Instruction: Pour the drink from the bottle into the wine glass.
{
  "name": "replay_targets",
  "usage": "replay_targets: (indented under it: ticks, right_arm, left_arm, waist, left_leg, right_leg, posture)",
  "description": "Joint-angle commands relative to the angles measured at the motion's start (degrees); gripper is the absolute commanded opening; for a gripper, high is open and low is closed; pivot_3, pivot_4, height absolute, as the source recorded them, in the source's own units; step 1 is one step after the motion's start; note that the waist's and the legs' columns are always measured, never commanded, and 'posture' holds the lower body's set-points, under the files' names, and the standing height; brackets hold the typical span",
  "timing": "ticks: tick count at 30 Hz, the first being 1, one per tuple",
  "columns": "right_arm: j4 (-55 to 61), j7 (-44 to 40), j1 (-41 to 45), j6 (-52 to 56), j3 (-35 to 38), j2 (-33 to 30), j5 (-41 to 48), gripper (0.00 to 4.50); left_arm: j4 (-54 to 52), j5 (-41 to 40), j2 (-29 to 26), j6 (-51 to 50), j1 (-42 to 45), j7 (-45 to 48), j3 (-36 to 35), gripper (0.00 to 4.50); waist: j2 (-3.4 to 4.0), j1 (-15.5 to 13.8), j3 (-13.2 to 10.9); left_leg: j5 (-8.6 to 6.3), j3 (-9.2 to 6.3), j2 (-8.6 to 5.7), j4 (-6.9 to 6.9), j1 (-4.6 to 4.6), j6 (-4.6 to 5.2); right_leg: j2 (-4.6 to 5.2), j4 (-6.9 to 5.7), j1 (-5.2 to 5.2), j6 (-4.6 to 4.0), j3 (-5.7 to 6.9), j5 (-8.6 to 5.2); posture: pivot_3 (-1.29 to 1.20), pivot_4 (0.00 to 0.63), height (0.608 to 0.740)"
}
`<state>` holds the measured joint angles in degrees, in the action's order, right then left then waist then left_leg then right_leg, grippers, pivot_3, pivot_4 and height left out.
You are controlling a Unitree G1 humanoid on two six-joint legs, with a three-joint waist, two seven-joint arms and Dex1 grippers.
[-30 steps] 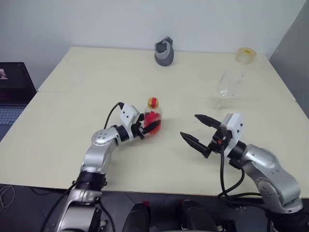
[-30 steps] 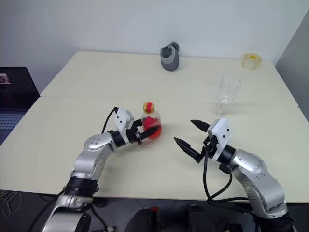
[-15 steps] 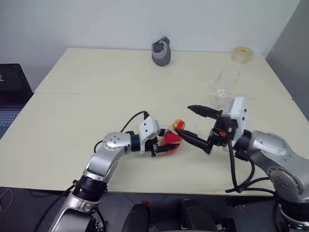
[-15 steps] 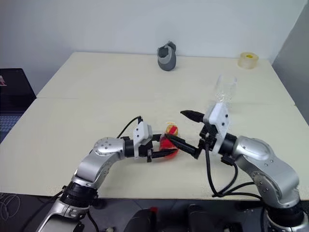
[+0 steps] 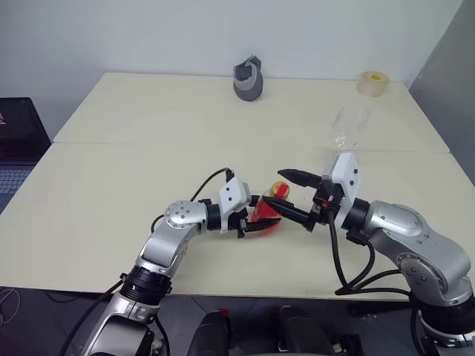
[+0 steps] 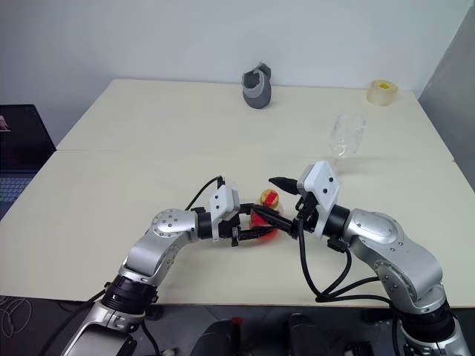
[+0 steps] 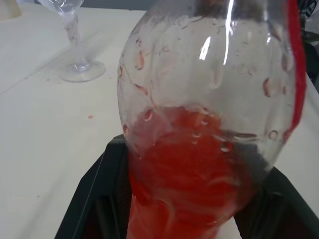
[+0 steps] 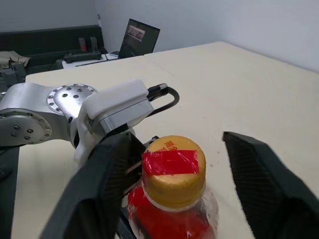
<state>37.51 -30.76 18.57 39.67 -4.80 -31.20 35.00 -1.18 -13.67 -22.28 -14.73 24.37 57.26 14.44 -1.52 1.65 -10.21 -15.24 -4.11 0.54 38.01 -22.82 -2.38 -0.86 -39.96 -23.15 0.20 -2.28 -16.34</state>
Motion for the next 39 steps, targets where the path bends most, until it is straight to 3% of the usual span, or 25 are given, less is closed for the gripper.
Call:
replay_targets:
  ticks: [1, 3, 6, 13, 16, 20, 21, 25, 30, 35, 39]
  right_arm:
    - [0.8, -1.1, 0.0, -1.8, 0.1, 0.1, -0.5, 1.75]
    - [0.4, -2.3, -0.1, -2.5, 0.3, -0.3, -0.5, 1.25]
    - [-1.6, -6.3, 0.4, -4.0, 0.5, -1.7, -0.3, 1.25]
    - [-26.3, -32.5, 16.6, -18.2, -5.1, -10.1, -8.0, 1.25]
    - [-33.4, -37.8, 22.2, -22.0, -7.3, -10.6, -10.9, 1.25]
    - [-32.9, -40.6, 23.5, -17.8, -6.3, -10.8, -7.2, 1.25]
    - [-32.0, -40.2, 23.2, -16.6, -5.6, -10.6, -6.4, 1.25]
    - [-23.2, -34.5, 18.1, -8.6, -0.5, -9.9, -0.2, 2.63]
    - [-8.0, -18.6, 8.4, 1.1, 8.8, -6.7, 8.2, 4.43]
    - [3.4, 0.8, 0.5, 3.0, 11.3, 1.3, 5.3, 4.50]
    - [5.5, 7.4, -1.9, 1.6, 7.0, 4.3, -1.1, 4.50]
  left_arm:
    - [-0.8, -0.2, 0.4, 1.1, 1.1, 0.0, -0.2, 2.18]
    - [-1.2, -0.3, 0.5, 1.0, 0.8, -0.2, 0.0, 2.15]
    - [-1.7, -0.5, 0.7, 0.8, 0.5, -0.1, 0.2, 2.05]
    - [-4.8, -2.4, 1.5, -0.3, -0.4, 1.2, 1.3, 1.76]
    - [-5.9, -2.4, 1.7, -0.8, -1.0, 1.3, 1.8, 1.55]
    - [-6.2, -2.0, 2.5, -1.2, -1.4, -0.1, 1.8, 1.40]
    - [-6.2, -1.8, 2.8, -1.3, -1.4, -0.5, 1.7, 1.39]
    - [-4.2, -1.1, 5.2, -3.0, -0.3, -5.0, 0.1, 1.30]
    - [-3.2, -0.6, 6.6, -3.3, -0.1, -8.0, -0.6, 1.28]
    - [-1.6, -0.4, 6.6, -2.7, 1.1, -8.1, -0.3, 1.27]
    - [-0.2, -0.1, 6.9, -1.8, 2.5, -7.2, 0.7, 1.27]
  waist:
    - [0.00, 0.0, 0.0]
    - [0.00, 0.0, 0.0]
    - [0.00, 0.0, 0.0]
    - [0.03, 0.2, 0.0]
    - [0.05, 0.2, 0.0]
    - [0.05, 0.0, 0.0]
    - [0.05, -0.1, 0.0]
    - [0.05, -0.5, 0.0]
    - [0.05, -0.7, 0.0]
    - [0.07, -0.3, 0.0]
    - [0.07, -0.2, 0.0]
  left_leg:
    - [0.00, 0.01, 0.00, 0.00, 0.00, 0.00]
    - [0.00, -0.01, 0.00, 0.00, 0.00, 0.00]
    - [0.00, 0.01, 0.00, 0.00, 0.00, 0.00]
    - [0.00, 0.17, 0.02, -0.01, 0.13, 0.03]
    - [0.00, 0.21, 0.08, -0.06, 0.09, 0.03]
    - [0.00, 0.02, 0.05, -0.04, 0.00, 0.02]
    - [0.00, 0.02, 0.02, -0.01, -0.02, 0.02]
    - [0.00, -0.03, -0.04, 0.09, -0.05, 0.02]
    - [0.00, -0.05, -0.03, 0.06, -0.07, 0.02]
    - [0.00, -0.02, 0.02, 0.01, -0.01, 0.01]
    - [0.01, -0.01, -0.01, 0.01, -0.01, 0.00]
  right_leg:
    - [0.00, 0.00, 0.00, 0.00, -0.01, 0.00]
    - [0.00, 0.00, 0.00, 0.00, 0.00, 0.00]
    - [0.00, 0.00, 0.00, 0.00, 0.00, 0.00]
    - [-0.06, 0.00, 0.02, 0.00, -0.01, 0.01]
    - [-0.08, 0.00, -0.01, -0.04, 0.02, -0.01]
    - [0.00, 0.01, -0.03, -0.05, 0.02, -0.01]
    - [0.04, 0.01, -0.03, -0.04, 0.02, -0.01]
    - [0.10, 0.00, 0.00, -0.01, 0.03, 0.01]
    - [0.09, -0.01, -0.01, -0.01, 0.04, 0.01]
    - [0.02, -0.06, -0.01, 0.00, 0.01, 0.01]
    - [0.02, -0.04, -0.01, 0.01, 0.01, 0.00]
  posture:
    - [0.00, 0.150, 0.740]
    - [0.00, 0.150, 0.740]
    - [0.00, 0.150, 0.740]
    - [0.00, 0.150, 0.740]
    - [0.00, 0.150, 0.740]
    - [0.00, 0.150, 0.740]
    - [0.00, 0.150, 0.740]
    - [0.00, 0.150, 0.740]
    - [0.00, 0.150, 0.740]
    - [0.00, 0.150, 0.740]
    - [0.00, 0.150, 0.740]
